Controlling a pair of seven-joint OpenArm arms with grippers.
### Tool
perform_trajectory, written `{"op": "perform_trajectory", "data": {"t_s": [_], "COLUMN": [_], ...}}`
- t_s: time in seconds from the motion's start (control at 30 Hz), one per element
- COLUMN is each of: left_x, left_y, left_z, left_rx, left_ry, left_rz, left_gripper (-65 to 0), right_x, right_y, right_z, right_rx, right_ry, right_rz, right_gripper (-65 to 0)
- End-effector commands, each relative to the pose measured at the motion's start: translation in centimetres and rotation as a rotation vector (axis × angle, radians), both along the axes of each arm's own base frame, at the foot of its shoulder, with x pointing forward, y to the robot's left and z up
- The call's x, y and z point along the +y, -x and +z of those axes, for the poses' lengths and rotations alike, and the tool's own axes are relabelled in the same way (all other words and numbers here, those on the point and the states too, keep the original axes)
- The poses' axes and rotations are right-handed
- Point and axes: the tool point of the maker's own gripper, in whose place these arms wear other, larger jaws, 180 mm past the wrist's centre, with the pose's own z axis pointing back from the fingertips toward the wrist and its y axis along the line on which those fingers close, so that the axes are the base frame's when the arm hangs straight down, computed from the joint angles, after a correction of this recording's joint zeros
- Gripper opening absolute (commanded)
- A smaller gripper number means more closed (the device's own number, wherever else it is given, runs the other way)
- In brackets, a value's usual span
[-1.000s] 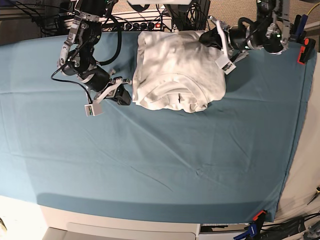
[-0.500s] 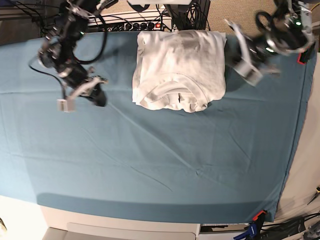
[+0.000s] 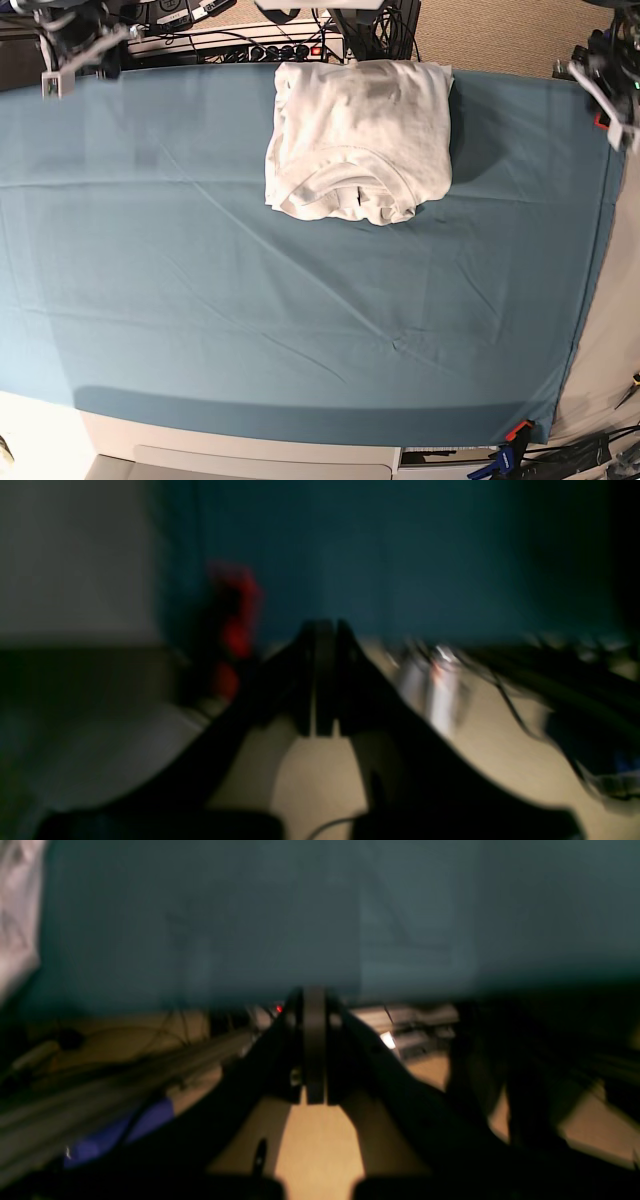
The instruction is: Fold the T-shirt properly
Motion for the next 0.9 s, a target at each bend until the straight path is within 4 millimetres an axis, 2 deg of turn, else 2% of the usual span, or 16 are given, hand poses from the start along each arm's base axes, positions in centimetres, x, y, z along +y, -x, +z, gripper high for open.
{"op": "perform_trajectory", "data": {"t_s": [0.0,0.07,0.17,0.3,0.4,0.57,0.67,0.77,0.87], "left_x": [0.3,-0.3,-1.2,-2.1,-3.7,-7.5,-10.4,-13.6,-16.5], "left_y": [1.4,4.6,8.9,12.6,14.8,18.6,18.8,16.8,14.4], "left_z": [-0.8,-2.8,-4.7,-6.9,-9.1,-14.0,-16.7,-19.6,-22.7], "left_rx": [0.053,0.168,0.292,0.365,0.387,0.48,0.49,0.423,0.358], "left_ry": [0.032,0.133,0.267,0.435,0.592,0.785,0.846,0.855,0.774], "left_rz": [0.012,0.036,0.046,0.124,0.214,0.389,0.466,0.5,0.436], "left_gripper": [-65.0,-65.0,-65.0,-65.0,-65.0,-65.0,-65.0,-65.0,-65.0], "right_x": [-0.1,-0.2,-0.7,-2.1,-3.0,-3.7,-3.3,-1.4,0.2], "right_y": [0.4,1.8,3.7,6.5,8.8,12.3,12.5,12.2,10.9], "right_z": [0.5,-0.1,-1.6,-5.1,-9.0,-17.5,-21.9,-25.6,-28.4], "right_rx": [-0.005,0.04,0.099,0.155,0.21,0.343,0.351,0.35,0.312], "right_ry": [0.009,-0.002,-0.037,-0.124,-0.21,-0.289,-0.322,-0.37,-0.376], "right_rz": [0.011,0.001,-0.041,-0.159,-0.249,-0.372,-0.449,-0.536,-0.677], "right_gripper": [-65.0,-65.0,-65.0,-65.0,-65.0,-65.0,-65.0,-65.0,-65.0]}}
